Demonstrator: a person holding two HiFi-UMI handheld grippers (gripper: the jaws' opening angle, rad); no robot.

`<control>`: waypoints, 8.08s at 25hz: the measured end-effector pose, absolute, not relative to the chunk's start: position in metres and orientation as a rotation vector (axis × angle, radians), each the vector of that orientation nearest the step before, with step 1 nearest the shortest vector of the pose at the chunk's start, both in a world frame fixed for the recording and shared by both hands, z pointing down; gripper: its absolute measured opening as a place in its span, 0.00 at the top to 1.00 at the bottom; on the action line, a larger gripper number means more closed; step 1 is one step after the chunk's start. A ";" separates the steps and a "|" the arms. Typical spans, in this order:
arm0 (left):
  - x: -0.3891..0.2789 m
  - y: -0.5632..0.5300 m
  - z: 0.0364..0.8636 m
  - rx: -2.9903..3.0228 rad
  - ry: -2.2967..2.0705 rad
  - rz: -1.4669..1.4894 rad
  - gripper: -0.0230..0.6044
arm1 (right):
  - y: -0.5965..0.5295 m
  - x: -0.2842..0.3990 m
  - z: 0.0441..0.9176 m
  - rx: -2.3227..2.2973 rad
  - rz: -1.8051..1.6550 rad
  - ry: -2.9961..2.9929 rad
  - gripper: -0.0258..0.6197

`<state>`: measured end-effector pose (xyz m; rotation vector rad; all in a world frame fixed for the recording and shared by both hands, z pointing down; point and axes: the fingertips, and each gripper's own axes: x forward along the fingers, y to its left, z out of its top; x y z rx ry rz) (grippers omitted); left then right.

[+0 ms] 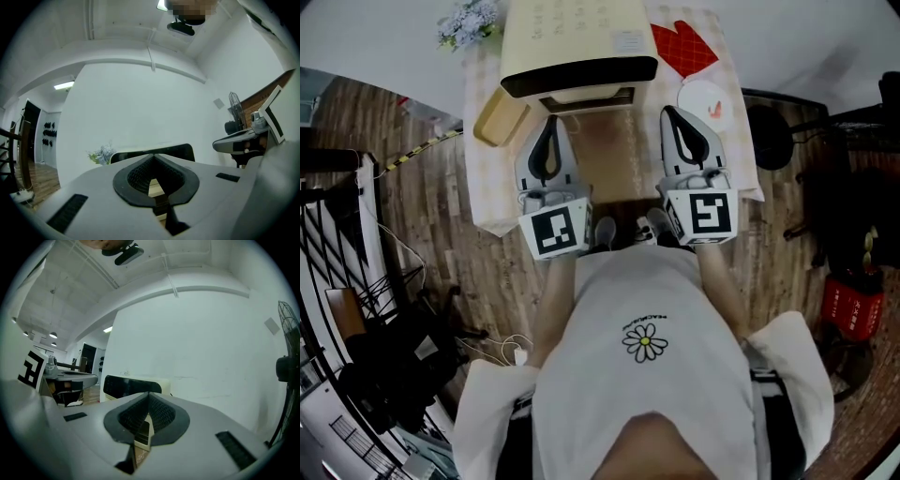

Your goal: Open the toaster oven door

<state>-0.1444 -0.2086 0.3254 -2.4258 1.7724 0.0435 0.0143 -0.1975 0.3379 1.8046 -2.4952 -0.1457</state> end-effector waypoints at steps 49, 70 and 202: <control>-0.088 -0.297 0.332 -2.403 0.444 -1.102 0.72 | -0.199 0.006 0.359 1.730 -0.005 -2.532 0.95; -0.087 -0.298 0.332 -2.412 0.442 -1.119 0.72 | -0.246 -0.034 0.383 1.393 1.256 -2.907 0.75; -0.086 -0.299 0.334 -2.381 0.484 -1.099 0.71 | -0.171 -0.076 0.546 1.140 2.181 -2.497 0.87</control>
